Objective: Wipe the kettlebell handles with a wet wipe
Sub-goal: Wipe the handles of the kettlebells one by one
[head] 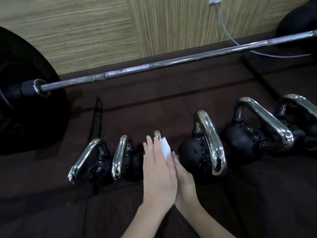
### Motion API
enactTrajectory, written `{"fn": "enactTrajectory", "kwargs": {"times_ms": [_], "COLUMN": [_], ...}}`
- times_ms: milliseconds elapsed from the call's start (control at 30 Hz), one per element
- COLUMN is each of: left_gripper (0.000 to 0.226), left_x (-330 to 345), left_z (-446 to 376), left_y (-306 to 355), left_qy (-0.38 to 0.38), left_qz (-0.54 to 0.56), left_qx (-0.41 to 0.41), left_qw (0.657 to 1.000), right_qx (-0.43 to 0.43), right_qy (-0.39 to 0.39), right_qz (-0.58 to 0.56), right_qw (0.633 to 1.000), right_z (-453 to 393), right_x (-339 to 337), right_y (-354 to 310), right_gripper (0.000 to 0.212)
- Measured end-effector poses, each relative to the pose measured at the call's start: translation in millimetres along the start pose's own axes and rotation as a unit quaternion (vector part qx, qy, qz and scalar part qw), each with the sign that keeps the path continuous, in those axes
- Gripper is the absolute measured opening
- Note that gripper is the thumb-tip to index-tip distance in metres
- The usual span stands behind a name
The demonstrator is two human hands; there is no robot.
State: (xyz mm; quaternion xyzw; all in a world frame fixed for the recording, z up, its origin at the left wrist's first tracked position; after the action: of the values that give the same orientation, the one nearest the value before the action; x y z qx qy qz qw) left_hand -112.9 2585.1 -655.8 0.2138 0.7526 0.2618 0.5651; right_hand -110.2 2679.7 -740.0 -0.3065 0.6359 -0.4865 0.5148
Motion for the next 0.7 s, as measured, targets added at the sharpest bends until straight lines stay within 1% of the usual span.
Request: {"fn": "enactTrajectory", "kwargs": {"times_ms": [33, 67, 100, 133, 167, 233, 267, 333, 400, 467, 533, 567, 633, 700], "left_gripper": [0.065, 0.064, 0.062, 0.058, 0.052, 0.042, 0.041, 0.042, 0.045, 0.052, 0.046, 0.043, 0.042, 0.039], "left_x": [2.9, 4.7, 8.5, 13.1, 14.6, 13.8, 12.6, 7.8, -3.3, -11.4, -13.6, -12.8, -11.2, -3.9], "left_z": [-15.3, -34.2, -56.6, -77.4, -95.9, -126.9, -136.4, -143.8, -143.2, -142.4, -143.6, -143.9, -138.3, -124.4], "left_y": [0.6, 2.4, 0.9, -0.4, -2.5, -3.7, -2.2, 4.7, 11.9, 17.0, 27.8, 36.6, 66.7, 99.8], "left_qy": [-0.007, -0.026, -0.062, -0.106, -0.145, -0.191, -0.214, -0.238, -0.216, -0.189, -0.179, -0.180, -0.189, -0.225], "left_qz": [-0.035, -0.067, -0.073, -0.069, -0.060, -0.048, -0.049, -0.050, -0.030, 0.025, 0.076, 0.098, 0.147, 0.186], "left_qx": [-0.005, -0.016, -0.039, -0.074, -0.121, -0.180, -0.181, -0.141, -0.084, -0.058, -0.036, -0.022, 0.021, 0.065], "left_qw": [0.999, 0.997, 0.995, 0.989, 0.980, 0.964, 0.959, 0.960, 0.972, 0.980, 0.980, 0.979, 0.971, 0.954], "right_qx": [-0.056, -0.075, -0.059, -0.054, -0.061, -0.053, -0.043, -0.013, 0.027, 0.039, 0.030, 0.017, -0.016, -0.027], "right_qy": [-0.010, -0.019, -0.013, -0.014, -0.030, -0.042, -0.049, -0.069, -0.072, -0.064, -0.020, 0.011, 0.083, 0.135], "right_qz": [0.017, 0.050, 0.038, 0.065, 0.081, 0.074, 0.061, 0.037, 0.006, 0.020, 0.065, 0.084, 0.109, 0.123], "right_qw": [0.998, 0.996, 0.997, 0.996, 0.994, 0.995, 0.996, 0.997, 0.997, 0.997, 0.997, 0.996, 0.990, 0.983], "right_z": [0.7, 0.9, 2.1, 2.2, 3.0, 0.9, 0.9, 4.5, 12.4, 21.5, 23.4, 22.2, 15.0, 2.3], "right_x": [2.6, 6.9, 7.8, 6.3, 6.6, 4.0, 2.8, -10.3, -32.6, -62.7, -93.7, -108.0, -132.4, -150.1], "right_y": [-4.0, -2.4, -0.8, 1.8, -0.1, -4.9, -7.1, -13.5, -11.0, -9.7, -3.2, -0.8, 5.9, 6.3], "right_gripper": [0.038, 0.048, 0.063, 0.076, 0.081, 0.083, 0.083, 0.079, 0.068, 0.049, 0.029, 0.033, 0.048, 0.057]}}
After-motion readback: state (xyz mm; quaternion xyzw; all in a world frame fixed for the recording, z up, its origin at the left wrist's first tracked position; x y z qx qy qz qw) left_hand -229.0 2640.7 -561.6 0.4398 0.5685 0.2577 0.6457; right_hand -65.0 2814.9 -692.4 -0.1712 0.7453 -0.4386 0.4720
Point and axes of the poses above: each hand's wrist, its own z-axis away from the middle knuckle, its own x-axis out of the palm, y = z × x, the point moved 6 cm from there along -z, towards the middle knuckle, and after that the axes turned 11 degrees about y, right-handed, at the moved point
